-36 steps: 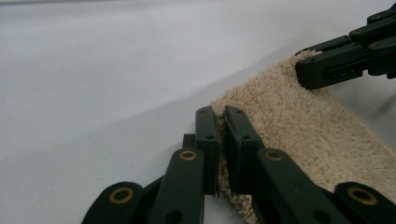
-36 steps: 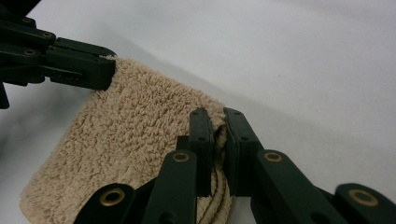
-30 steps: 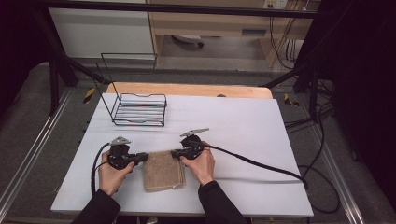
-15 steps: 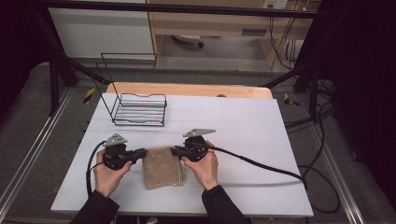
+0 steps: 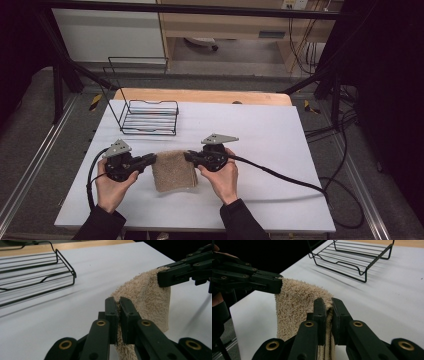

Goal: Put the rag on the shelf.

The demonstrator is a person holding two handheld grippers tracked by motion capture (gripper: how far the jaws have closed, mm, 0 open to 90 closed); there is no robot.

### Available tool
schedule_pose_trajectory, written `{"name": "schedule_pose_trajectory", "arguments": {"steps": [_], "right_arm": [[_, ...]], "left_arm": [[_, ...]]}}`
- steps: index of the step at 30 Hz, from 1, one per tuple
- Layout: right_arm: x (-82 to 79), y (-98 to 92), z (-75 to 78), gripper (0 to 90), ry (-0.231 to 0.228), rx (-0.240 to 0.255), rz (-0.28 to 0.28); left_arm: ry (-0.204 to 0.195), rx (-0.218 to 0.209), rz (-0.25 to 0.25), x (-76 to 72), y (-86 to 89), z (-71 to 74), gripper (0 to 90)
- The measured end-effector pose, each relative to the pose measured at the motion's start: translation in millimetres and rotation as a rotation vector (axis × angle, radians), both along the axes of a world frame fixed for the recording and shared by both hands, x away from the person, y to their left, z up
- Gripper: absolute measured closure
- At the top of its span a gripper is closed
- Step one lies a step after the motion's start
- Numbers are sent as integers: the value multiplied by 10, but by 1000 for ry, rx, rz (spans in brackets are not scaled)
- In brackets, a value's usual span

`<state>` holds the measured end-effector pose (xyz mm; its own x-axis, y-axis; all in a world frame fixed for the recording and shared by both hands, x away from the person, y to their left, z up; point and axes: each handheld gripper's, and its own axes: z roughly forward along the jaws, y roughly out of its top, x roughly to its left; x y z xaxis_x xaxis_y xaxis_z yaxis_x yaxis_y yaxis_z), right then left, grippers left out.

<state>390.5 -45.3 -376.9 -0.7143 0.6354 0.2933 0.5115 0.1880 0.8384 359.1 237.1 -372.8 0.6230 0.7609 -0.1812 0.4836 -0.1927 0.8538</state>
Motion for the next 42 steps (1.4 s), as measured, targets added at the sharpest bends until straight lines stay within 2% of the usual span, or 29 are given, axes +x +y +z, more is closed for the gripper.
{"name": "schedule_pose_trajectory", "arguments": {"steps": [6,20,25,42], "right_arm": [[-26,-42,87,833,-38,31,2],[-34,-74,193,833,-106,85,-17],[-29,-61,236,833,-126,88,-20],[30,100,522,833,-222,122,-30]], "left_arm": [[-38,-1,-6,-18,-18,104,847],[-93,-5,-4,29,-27,261,847],[-115,-11,0,38,-13,321,847],[-199,-66,43,90,133,541,848]]}}
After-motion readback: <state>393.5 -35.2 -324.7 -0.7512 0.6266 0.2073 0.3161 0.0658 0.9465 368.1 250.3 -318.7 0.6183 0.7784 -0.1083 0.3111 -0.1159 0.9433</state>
